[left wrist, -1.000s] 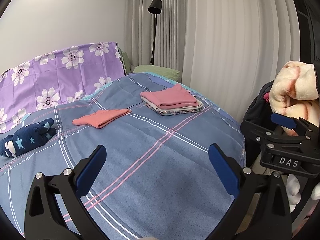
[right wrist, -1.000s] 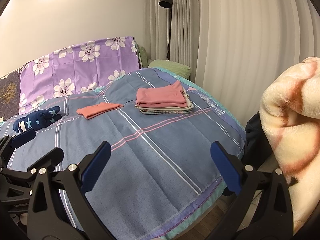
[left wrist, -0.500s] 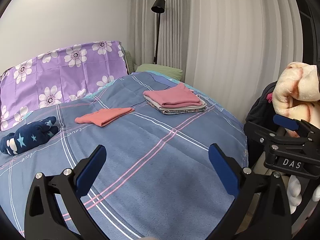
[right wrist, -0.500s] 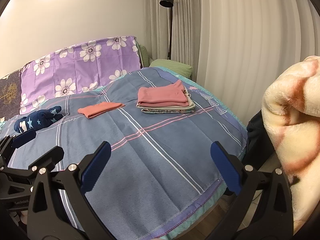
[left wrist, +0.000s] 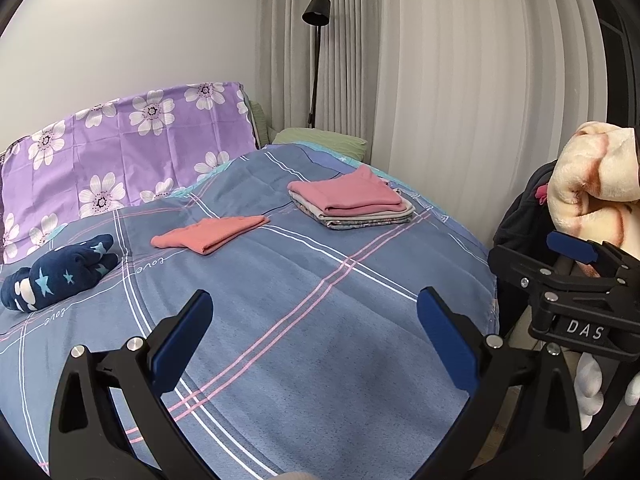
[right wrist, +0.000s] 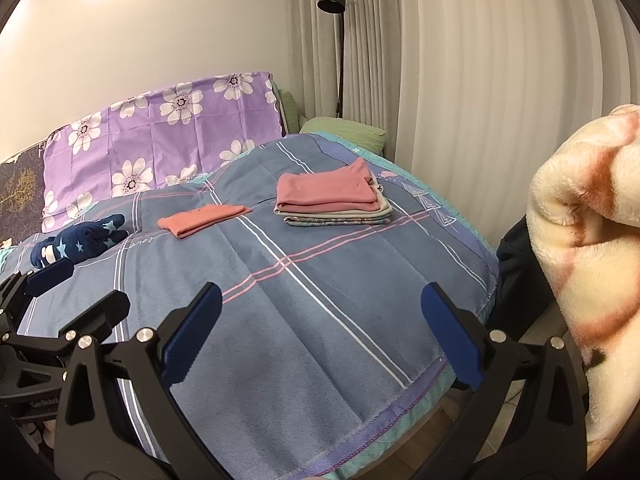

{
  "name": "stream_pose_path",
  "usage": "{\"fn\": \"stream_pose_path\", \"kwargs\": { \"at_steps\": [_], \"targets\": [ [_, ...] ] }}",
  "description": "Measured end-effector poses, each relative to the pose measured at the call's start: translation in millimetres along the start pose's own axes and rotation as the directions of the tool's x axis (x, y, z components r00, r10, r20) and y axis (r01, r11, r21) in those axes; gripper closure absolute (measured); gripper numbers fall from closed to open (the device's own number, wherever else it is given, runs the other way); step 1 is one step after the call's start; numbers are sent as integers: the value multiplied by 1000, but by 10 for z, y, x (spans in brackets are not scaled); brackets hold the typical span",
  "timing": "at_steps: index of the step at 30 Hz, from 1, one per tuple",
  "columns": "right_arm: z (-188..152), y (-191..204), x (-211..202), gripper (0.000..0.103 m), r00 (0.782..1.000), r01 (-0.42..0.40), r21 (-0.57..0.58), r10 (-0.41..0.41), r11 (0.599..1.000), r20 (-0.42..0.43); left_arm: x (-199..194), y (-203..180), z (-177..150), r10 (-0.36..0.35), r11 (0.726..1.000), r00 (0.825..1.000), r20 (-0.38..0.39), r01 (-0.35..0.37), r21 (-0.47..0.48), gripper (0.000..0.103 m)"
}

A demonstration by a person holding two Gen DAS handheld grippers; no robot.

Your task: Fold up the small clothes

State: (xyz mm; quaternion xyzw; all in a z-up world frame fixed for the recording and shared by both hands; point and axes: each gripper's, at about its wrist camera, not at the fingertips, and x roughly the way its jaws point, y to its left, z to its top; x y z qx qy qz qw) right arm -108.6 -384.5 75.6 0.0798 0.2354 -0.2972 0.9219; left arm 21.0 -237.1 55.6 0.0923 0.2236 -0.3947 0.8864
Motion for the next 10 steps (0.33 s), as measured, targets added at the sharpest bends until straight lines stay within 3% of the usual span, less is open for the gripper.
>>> {"fn": "stream_pose_path", "kwargs": {
  "at_steps": [10],
  "targets": [
    [8, -14, 11, 2, 1000, 1, 2, -1, 1000, -2, 22, -20, -26, 0, 1000, 1000, -6, 0, 4, 1]
  ]
}}
